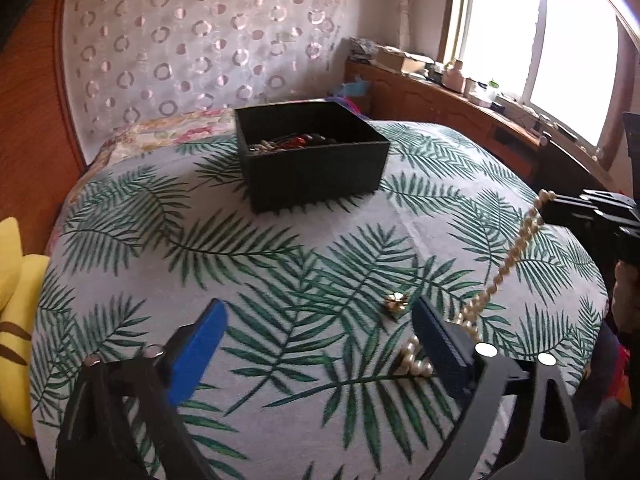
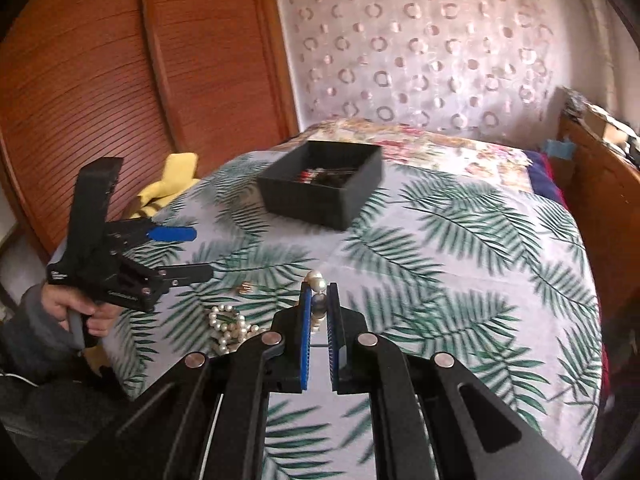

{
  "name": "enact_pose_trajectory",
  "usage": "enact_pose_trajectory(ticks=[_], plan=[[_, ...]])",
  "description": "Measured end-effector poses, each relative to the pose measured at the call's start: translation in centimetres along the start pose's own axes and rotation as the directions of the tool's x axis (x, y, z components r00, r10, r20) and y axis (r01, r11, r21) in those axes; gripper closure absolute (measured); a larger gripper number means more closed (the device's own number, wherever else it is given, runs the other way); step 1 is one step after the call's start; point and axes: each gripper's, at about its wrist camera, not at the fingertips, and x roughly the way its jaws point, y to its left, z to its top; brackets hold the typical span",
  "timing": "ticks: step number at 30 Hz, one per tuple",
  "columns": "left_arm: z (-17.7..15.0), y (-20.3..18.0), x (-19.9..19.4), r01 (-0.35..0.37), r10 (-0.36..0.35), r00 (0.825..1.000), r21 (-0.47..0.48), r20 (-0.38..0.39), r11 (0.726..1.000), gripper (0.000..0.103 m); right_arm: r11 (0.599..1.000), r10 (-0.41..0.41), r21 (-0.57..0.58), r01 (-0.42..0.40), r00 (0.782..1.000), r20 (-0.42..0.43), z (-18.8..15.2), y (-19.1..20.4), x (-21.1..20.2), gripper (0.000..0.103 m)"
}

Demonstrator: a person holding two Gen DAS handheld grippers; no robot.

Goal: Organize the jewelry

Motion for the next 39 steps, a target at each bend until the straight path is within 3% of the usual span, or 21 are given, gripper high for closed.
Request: enact_pose_trajectory(ticks=[5,12,17,26,39], plan=[[0.4,-1.2,1.2,0.039,-0.038,0.999,0.024,-0.027,0.999,0.038,0.999,-0.039,0.027,0.04,0.999,-0.018,-0.7,-1.3,0.9,0.095],[0.3,-3.0,2.4,0.067,-0.063,0.996,0.064,-0.058,0.996,0.055,0.998,-0.045,0.041,0.047,0.998,-0.033,-1.2,-1.8,1.9,0.095],[0.3,-3.8,3.0,0.073,-0.066,0.995,0.09,-0.08,0.993,0.09,0.998,-0.043,0.034,0.044,0.999,-0.03,-0.9,-1.4,2.2,0.094],[1.6,-2.5,1.3,0.056,-0.056,0.998,0.062,-0.014,0.997,0.091,0.999,-0.034,-0.005,0.034,0.999,0.019,1.6,-0.3,1.4,0.095],[6.4,0.0,-1.5,0.005,-0.008,0.993,0.024,0.119,1.0,0.091,0.997,-0.018,-0.076,0.028,0.992,0.122,7.4,1.6,0.3,0.095]])
